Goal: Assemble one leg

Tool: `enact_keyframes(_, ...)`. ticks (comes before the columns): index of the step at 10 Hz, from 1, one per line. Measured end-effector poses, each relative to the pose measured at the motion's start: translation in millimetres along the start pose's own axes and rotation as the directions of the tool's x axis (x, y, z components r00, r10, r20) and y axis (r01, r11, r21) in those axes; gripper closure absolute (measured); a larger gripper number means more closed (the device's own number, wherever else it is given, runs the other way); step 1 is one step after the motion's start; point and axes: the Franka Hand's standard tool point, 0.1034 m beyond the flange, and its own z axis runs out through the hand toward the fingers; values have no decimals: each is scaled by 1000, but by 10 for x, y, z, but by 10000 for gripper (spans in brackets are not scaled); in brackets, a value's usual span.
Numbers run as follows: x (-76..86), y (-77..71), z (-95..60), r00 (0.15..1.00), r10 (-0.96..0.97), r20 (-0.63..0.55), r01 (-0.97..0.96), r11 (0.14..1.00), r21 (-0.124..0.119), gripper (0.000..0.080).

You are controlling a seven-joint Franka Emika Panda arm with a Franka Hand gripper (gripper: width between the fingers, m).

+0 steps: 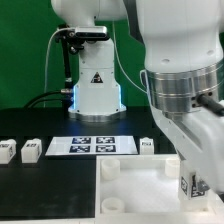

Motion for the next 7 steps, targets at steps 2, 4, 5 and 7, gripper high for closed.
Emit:
enact_keyframes(2,-12,-15,3,986,168,1,-168,986,8,507)
enact_keyframes(4,-33,-30,-3,937,349,2,-349,937,16,506)
enact_keyframes(5,-36,-38,-10,919,393,2,-393,919,21,506)
enact_keyframes(7,-55,-26,7,910,414,8,-414,910,13,491)
